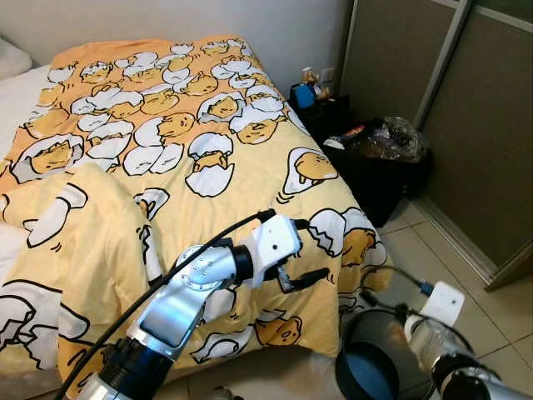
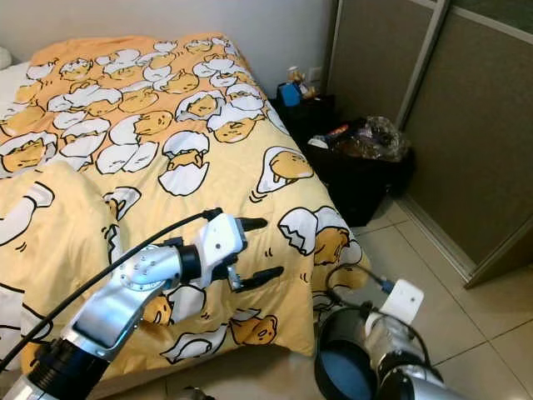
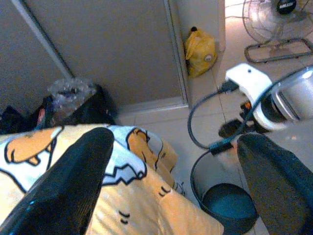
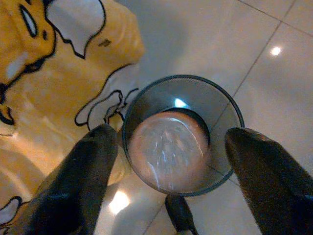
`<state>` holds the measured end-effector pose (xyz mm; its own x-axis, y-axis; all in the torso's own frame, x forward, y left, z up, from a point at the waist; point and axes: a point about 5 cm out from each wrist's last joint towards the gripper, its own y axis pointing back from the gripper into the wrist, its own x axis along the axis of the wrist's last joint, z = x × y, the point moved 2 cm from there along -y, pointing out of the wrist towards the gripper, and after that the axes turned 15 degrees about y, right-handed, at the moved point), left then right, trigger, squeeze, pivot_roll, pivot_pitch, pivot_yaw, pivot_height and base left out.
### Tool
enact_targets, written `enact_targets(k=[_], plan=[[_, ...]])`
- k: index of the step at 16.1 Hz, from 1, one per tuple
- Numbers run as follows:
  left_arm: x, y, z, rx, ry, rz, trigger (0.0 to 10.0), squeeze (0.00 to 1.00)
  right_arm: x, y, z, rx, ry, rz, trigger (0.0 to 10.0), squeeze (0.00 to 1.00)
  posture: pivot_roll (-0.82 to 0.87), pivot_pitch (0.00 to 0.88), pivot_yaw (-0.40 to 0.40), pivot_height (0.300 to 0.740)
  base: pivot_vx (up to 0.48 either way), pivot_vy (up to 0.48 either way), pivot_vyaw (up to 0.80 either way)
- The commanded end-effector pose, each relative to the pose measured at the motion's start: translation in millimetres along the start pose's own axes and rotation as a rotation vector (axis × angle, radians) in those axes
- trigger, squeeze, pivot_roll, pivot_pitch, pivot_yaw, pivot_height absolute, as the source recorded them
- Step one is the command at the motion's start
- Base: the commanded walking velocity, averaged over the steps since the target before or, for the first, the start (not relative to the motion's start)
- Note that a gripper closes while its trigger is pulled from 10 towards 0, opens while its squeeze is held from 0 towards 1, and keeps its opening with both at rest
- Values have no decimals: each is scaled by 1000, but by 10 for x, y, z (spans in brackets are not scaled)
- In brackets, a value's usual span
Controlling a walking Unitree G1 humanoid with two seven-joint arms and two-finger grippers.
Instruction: Clean up the room
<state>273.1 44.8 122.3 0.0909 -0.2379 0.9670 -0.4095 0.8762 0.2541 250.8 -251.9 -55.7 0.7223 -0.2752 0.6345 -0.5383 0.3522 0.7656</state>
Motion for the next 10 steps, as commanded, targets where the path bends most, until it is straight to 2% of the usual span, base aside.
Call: enact_targets(k=[1,2,3,4,6,7,8,9,10], plan=[[51,40,-31,13,2,13,10000,0,-22,4,-58,20,-15,-22,10000,1000,126,0,33,740,0,0,0],[38,47,-43,18,17,5,10000,0,-30,4,-41,7,6,-24,10000,1000,122,0,33,740,0,0,0],[17,55,-60,30,40,-2,10000,0,-26,5,-52,13,28,-18,10000,569,119,0,30,740,0,0,0],[-45,91,-88,60,85,4,10000,0,11,13,-103,34,92,29,10000,0,110,0,23,740,0,0,0],[-109,135,-186,157,165,53,10000,0,241,43,-121,-1,253,201,10000,0,115,0,5,740,0,0,0],[-154,180,-294,259,239,113,10000,0,519,122,-152,-46,356,396,10000,0,115,0,1,740,0,0,0],[-193,247,-427,397,340,189,10000,0,759,271,-319,-2,373,587,10000,0,103,0,2,740,0,0,706],[-221,291,-493,476,408,238,10000,0,869,387,-445,46,377,696,10000,0,103,0,-4,740,0,0,738],[-362,397,-537,592,520,308,10000,0,979,716,-738,174,421,918,10000,0,118,0,-26,740,0,0,663]])
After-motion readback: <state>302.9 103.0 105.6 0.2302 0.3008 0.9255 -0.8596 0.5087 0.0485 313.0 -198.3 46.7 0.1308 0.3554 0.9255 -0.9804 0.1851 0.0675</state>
